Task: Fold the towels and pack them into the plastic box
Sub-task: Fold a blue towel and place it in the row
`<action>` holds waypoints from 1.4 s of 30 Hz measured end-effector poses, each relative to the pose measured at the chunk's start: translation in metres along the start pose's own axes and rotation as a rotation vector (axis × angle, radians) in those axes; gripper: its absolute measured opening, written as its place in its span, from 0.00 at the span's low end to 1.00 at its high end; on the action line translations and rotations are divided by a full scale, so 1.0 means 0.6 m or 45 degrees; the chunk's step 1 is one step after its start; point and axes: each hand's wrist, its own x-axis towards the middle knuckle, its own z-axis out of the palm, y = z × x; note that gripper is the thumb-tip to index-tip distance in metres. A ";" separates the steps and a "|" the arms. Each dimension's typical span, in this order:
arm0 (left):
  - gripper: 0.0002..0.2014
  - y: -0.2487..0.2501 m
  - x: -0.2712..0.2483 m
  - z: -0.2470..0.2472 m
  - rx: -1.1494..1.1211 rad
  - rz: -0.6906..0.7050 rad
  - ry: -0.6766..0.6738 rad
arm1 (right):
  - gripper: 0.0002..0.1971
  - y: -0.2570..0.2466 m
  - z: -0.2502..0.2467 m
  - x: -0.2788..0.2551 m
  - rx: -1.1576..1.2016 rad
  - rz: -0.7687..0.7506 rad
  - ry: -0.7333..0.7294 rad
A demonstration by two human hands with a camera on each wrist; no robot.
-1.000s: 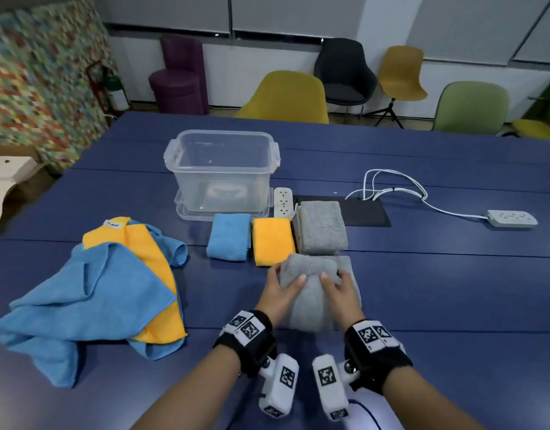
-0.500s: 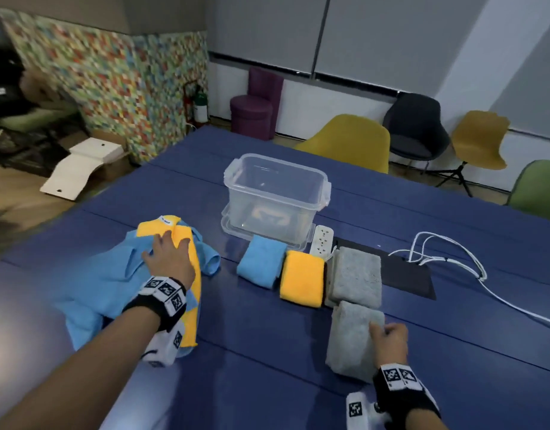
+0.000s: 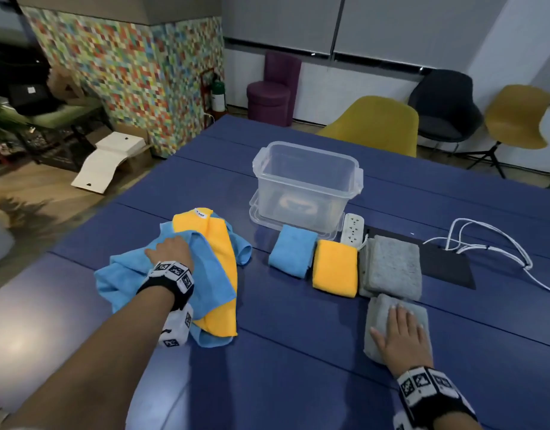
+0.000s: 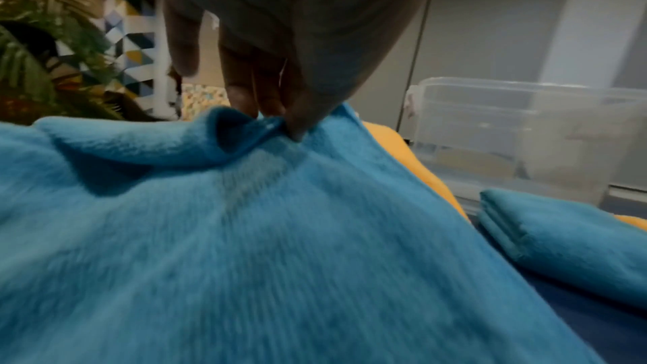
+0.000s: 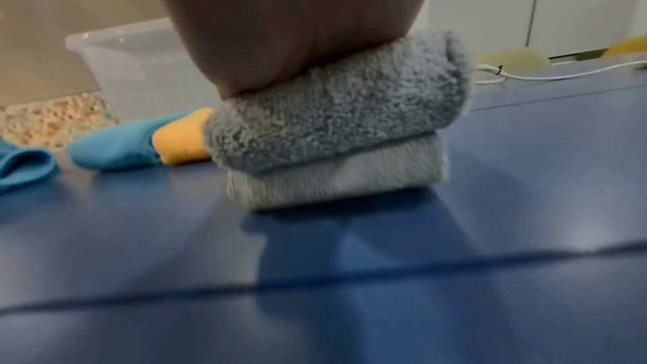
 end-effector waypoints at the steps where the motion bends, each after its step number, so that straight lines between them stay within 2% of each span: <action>1: 0.17 -0.003 -0.003 -0.007 0.072 0.061 0.031 | 0.36 -0.004 -0.008 0.004 -0.037 0.006 -0.005; 3: 0.14 -0.005 -0.013 -0.024 0.111 0.173 0.138 | 0.34 -0.013 -0.033 0.002 0.083 0.018 0.012; 5: 0.12 0.002 -0.025 -0.047 -0.014 0.288 0.307 | 0.33 -0.034 -0.061 -0.010 0.262 -0.046 0.197; 7: 0.05 0.022 -0.052 -0.088 -0.087 0.526 0.610 | 0.34 -0.076 -0.099 -0.025 0.528 -0.275 0.422; 8: 0.04 0.036 -0.071 -0.109 -0.097 0.678 0.720 | 0.34 -0.102 -0.120 -0.034 0.728 -0.428 0.469; 10: 0.10 0.061 -0.121 -0.153 -0.081 0.971 0.864 | 0.36 -0.158 -0.182 -0.061 1.099 -0.671 0.394; 12: 0.15 0.089 -0.174 -0.185 -0.075 1.162 1.000 | 0.37 -0.202 -0.246 -0.087 1.319 -0.795 0.310; 14: 0.16 0.106 -0.231 -0.225 -0.104 1.245 1.103 | 0.26 -0.217 -0.286 -0.103 1.361 -0.829 0.290; 16: 0.15 0.106 -0.268 -0.251 -0.201 1.267 1.188 | 0.12 -0.203 -0.304 -0.113 1.298 -0.762 0.295; 17: 0.15 0.103 -0.278 -0.262 -0.253 1.290 1.212 | 0.07 -0.186 -0.304 -0.116 1.259 -0.715 0.323; 18: 0.16 0.099 -0.283 -0.268 -0.286 1.320 1.231 | 0.07 -0.166 -0.304 -0.122 1.237 -0.686 0.355; 20: 0.16 0.088 -0.285 -0.274 -0.277 1.362 1.217 | 0.13 -0.118 -0.306 -0.138 1.222 -0.632 0.403; 23: 0.19 0.078 -0.286 -0.276 -0.316 1.417 1.076 | 0.06 -0.045 -0.333 -0.176 1.152 -0.603 0.464; 24: 0.20 0.079 -0.290 -0.274 -0.335 1.491 1.004 | 0.03 -0.022 -0.343 -0.187 1.102 -0.613 0.470; 26: 0.20 0.085 -0.299 -0.273 -0.253 1.624 0.797 | 0.08 0.020 -0.354 -0.201 0.984 -0.611 0.492; 28: 0.22 0.095 -0.302 -0.264 -0.115 1.656 0.538 | 0.12 0.057 -0.357 -0.207 0.895 -0.540 0.534; 30: 0.21 0.104 -0.300 -0.251 0.036 1.617 0.384 | 0.15 0.087 -0.354 -0.212 0.792 -0.408 0.618; 33: 0.13 0.104 -0.285 -0.237 0.085 1.508 0.427 | 0.14 0.118 -0.348 -0.224 0.683 -0.258 0.713; 36: 0.13 0.089 -0.271 -0.245 -0.307 1.394 0.563 | 0.11 0.144 -0.351 -0.244 0.740 -0.180 0.801; 39: 0.10 0.069 -0.271 -0.267 -0.679 1.301 0.686 | 0.13 0.163 -0.361 -0.267 0.742 -0.167 0.849; 42: 0.09 0.049 -0.288 -0.294 -0.957 1.277 0.800 | 0.11 0.178 -0.384 -0.294 0.803 -0.223 0.910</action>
